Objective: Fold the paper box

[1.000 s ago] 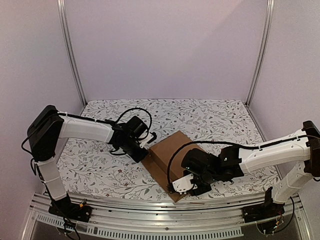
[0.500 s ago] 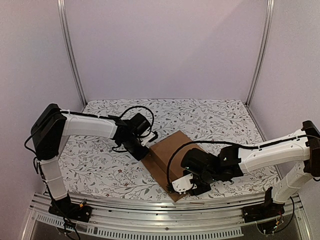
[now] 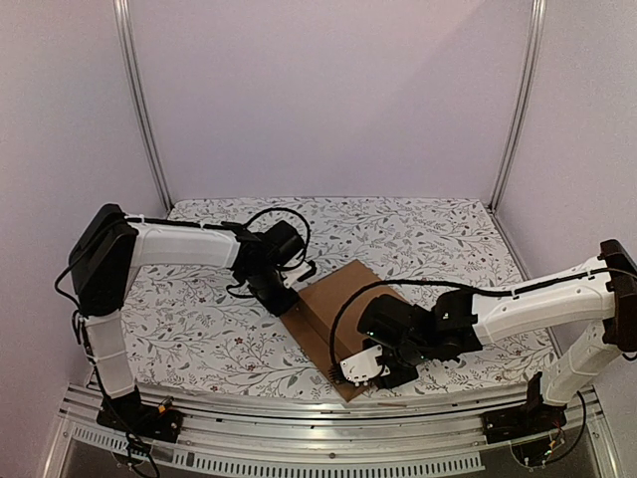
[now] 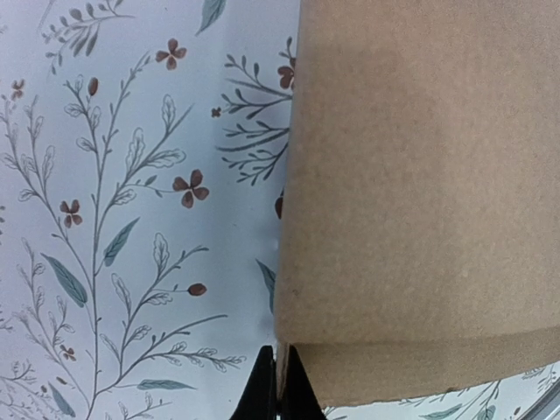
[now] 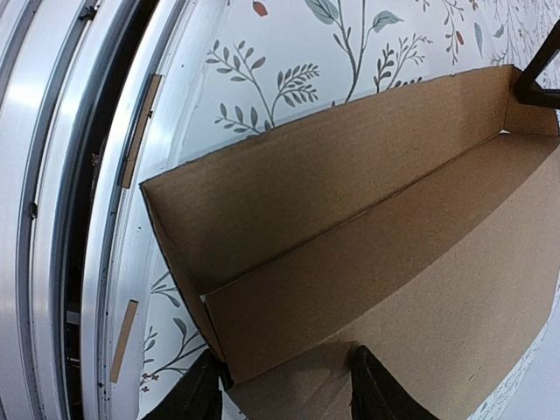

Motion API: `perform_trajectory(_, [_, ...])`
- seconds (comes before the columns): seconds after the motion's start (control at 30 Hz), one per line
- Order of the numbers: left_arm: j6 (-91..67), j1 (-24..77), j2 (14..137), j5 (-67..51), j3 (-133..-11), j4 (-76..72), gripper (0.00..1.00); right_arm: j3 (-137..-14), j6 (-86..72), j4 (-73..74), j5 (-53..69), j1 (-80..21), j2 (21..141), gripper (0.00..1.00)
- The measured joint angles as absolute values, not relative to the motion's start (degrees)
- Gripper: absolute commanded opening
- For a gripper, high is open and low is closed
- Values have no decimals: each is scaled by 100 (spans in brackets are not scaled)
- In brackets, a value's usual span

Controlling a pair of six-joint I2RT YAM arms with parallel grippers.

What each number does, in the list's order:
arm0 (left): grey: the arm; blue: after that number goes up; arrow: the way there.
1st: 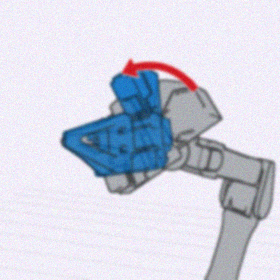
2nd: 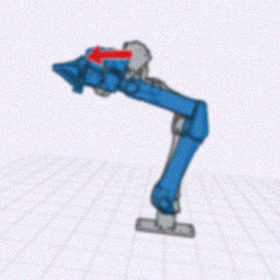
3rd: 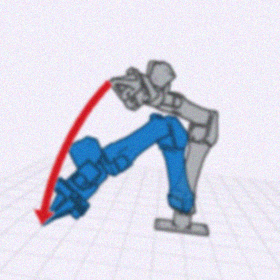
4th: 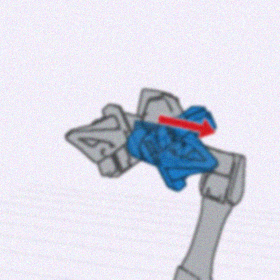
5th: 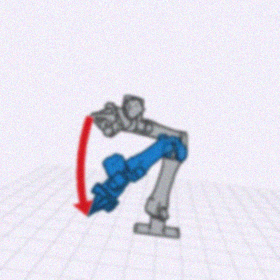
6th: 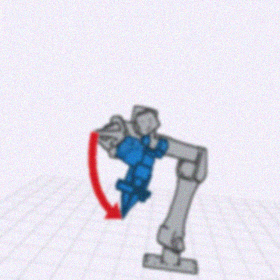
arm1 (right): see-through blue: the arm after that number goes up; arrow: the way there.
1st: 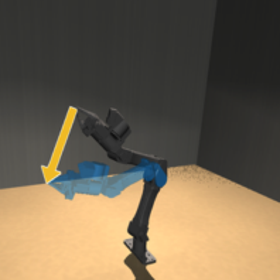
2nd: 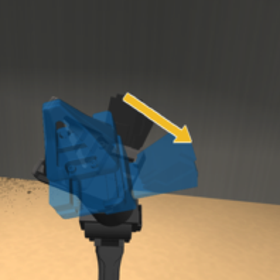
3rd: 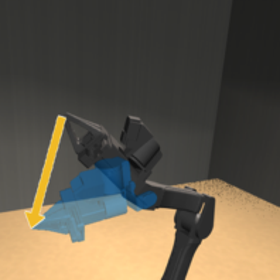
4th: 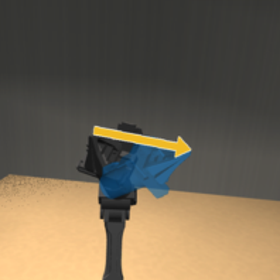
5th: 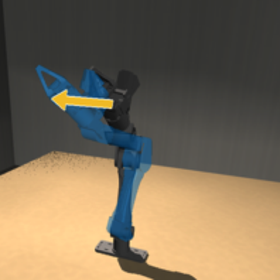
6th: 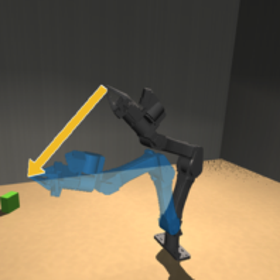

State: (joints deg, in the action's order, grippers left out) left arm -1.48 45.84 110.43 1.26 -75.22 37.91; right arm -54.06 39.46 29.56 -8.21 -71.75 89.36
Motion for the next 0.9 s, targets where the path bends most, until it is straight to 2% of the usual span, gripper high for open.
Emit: perform_trajectory(0.9, [80,4545,12090,-1,-9290,5417,0,-5470,3948,3026,-781,-7172,8978,50])
